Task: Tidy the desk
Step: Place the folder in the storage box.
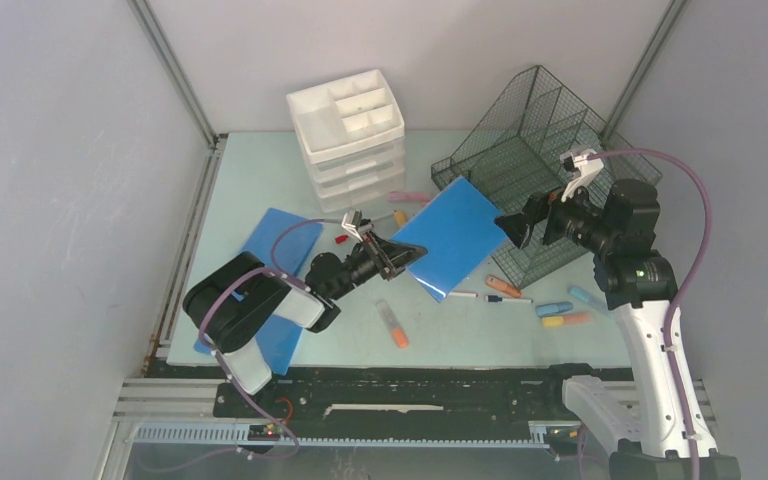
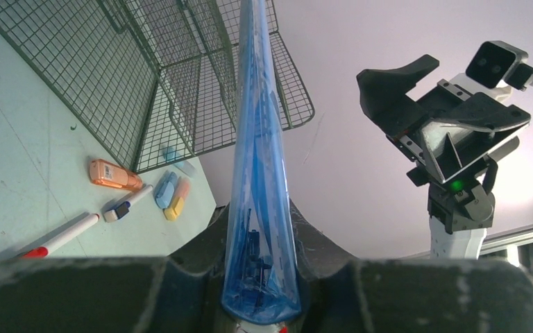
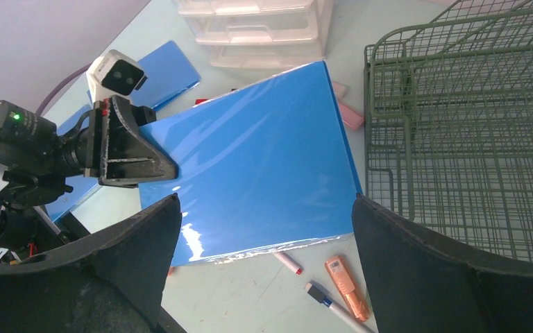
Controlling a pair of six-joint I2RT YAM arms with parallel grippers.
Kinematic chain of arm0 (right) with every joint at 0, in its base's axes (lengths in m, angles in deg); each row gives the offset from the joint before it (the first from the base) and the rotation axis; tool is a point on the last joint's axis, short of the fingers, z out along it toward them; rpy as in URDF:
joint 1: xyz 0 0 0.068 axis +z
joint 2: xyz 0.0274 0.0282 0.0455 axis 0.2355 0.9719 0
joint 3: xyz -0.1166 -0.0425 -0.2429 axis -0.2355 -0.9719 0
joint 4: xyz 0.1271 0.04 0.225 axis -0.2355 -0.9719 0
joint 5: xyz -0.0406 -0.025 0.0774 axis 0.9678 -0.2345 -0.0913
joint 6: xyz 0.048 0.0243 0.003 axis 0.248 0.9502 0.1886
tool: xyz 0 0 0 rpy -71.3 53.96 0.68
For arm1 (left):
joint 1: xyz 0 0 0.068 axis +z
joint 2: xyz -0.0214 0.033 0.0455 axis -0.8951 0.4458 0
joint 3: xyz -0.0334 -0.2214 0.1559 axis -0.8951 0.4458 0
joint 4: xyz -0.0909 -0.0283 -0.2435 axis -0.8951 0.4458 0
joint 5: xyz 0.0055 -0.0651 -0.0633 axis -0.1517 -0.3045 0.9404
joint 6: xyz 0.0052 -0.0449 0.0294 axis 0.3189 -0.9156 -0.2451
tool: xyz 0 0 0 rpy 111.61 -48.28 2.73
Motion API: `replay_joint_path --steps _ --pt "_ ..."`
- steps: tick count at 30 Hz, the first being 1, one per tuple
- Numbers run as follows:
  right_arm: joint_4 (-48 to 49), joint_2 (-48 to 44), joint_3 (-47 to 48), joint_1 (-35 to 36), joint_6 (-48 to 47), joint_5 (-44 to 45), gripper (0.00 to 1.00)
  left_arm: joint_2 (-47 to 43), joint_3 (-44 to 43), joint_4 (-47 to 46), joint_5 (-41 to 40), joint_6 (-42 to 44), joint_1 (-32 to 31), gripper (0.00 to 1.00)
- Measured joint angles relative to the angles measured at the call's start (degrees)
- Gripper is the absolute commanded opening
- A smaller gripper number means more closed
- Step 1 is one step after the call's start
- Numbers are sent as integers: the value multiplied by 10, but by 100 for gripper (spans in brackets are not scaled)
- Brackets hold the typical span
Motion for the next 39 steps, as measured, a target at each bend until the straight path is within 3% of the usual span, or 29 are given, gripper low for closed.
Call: replay_joint_path --steps 39 --pt "3 0 0 1 0 0 100 135 -128 0 25 -48 -15 0"
